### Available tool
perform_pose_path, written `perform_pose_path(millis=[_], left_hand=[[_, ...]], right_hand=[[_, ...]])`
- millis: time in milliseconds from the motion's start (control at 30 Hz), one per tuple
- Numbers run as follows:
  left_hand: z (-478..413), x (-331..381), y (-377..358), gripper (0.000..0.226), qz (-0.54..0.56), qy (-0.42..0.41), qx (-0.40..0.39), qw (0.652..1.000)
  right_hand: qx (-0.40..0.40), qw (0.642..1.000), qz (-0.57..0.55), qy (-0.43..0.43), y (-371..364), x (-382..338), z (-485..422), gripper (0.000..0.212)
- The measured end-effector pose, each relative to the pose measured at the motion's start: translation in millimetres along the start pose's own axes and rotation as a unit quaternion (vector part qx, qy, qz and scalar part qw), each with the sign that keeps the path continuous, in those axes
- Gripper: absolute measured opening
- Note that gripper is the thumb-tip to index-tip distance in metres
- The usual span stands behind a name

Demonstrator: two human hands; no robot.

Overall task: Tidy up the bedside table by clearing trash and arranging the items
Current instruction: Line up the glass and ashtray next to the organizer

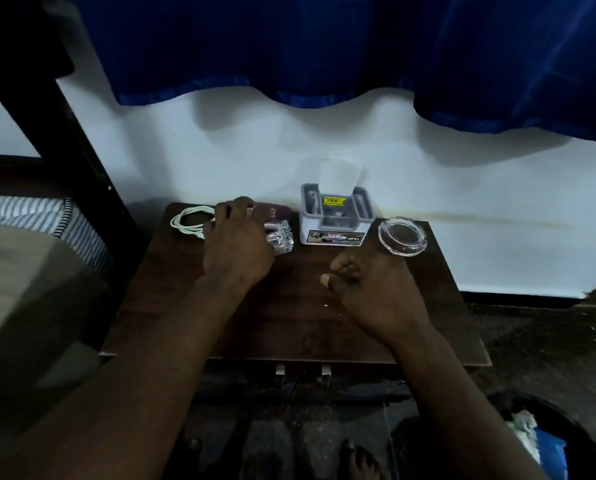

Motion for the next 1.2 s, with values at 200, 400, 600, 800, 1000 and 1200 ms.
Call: perform_pose_path(millis=[200,400,600,800,1000,1200], left_hand=[[-15.0,-14.0,-24.2,0.086,-0.069,-0.004,-0.102,0.992],[-12.6,11.0,-11.6,0.051,-0.030,0.044,-0.140,0.989],[-1.0,45.5,-9.6,0.080,-0.013,-0.001,-0.215,0.976],[10.9,94.3,-17.6,0.053,0.184,-0.041,-0.203,0.961],[10.8,117.4,-31.9,0.042,0.270,0.006,-0.155,0.950],[2.5,127.3,-48.1,0.043,0.396,0.075,-0.115,0.908]], right_hand=[[-0.018,1.000,-0.015,-0.020,-14.9,8.0,18.0,0.017],[-0.043,0.999,-0.004,-0.028,-12.6,16.0,3.9,0.019],[-0.056,0.995,-0.032,-0.079,-3.0,37.2,-8.7,0.023],[-0.083,0.919,-0.302,-0.240,7.4,59.2,-12.5,0.058],[-0.039,0.918,-0.341,-0.201,15.7,85.2,-19.7,0.036],[0.129,0.967,-0.107,-0.191,12.4,135.8,-44.5,0.043]])
Point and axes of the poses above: each hand's wrist, its own z-axis away from the middle knuckle, its own y-axis out of the back of the hand, x = y × z, the point moved 2 cm from there along -z, towards the middle knuckle, and after that the axes turned 4 degrees about -x, right-handed, at the moved point
